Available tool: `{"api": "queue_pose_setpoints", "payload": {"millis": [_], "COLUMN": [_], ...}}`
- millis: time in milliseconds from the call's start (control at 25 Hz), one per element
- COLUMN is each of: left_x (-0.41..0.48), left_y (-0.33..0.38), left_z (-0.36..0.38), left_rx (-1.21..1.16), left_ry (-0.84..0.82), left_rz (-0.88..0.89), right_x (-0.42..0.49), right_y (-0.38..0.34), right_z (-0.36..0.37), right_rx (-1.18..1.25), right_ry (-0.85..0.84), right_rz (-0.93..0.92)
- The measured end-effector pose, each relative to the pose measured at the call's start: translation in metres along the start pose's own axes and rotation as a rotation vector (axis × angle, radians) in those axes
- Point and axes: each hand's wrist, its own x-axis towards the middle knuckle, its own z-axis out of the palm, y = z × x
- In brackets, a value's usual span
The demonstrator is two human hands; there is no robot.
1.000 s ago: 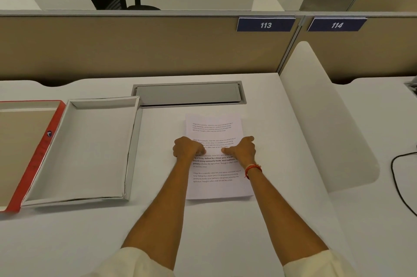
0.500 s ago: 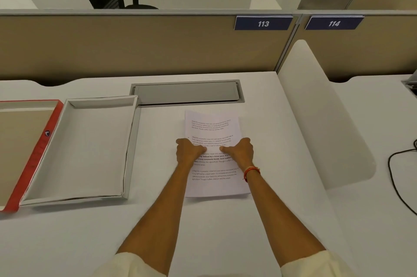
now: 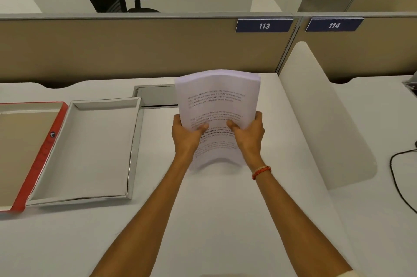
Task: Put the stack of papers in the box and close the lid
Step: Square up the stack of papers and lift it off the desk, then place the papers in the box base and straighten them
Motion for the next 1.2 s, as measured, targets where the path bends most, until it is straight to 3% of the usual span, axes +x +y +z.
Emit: {"api": "queue_pose_setpoints", "payload": {"millis": [200, 1200], "left_x": [-0.007, -0.004], "left_y": [-0.006, -0.016], "left_z": [-0.003, -0.006], "left_rx": [-0.135, -0.027], "left_ry": [-0.02, -0.049], "left_rz": [0.171, 0.207], "right_x": [-0.01, -0.011], "right_y": [0.0, 0.02], "right_z": [0.001, -0.004], "right_rx": [0.172, 0.193], "right_ry": [0.036, 0.014], "right_rz": [-0.097, -0.102]}}
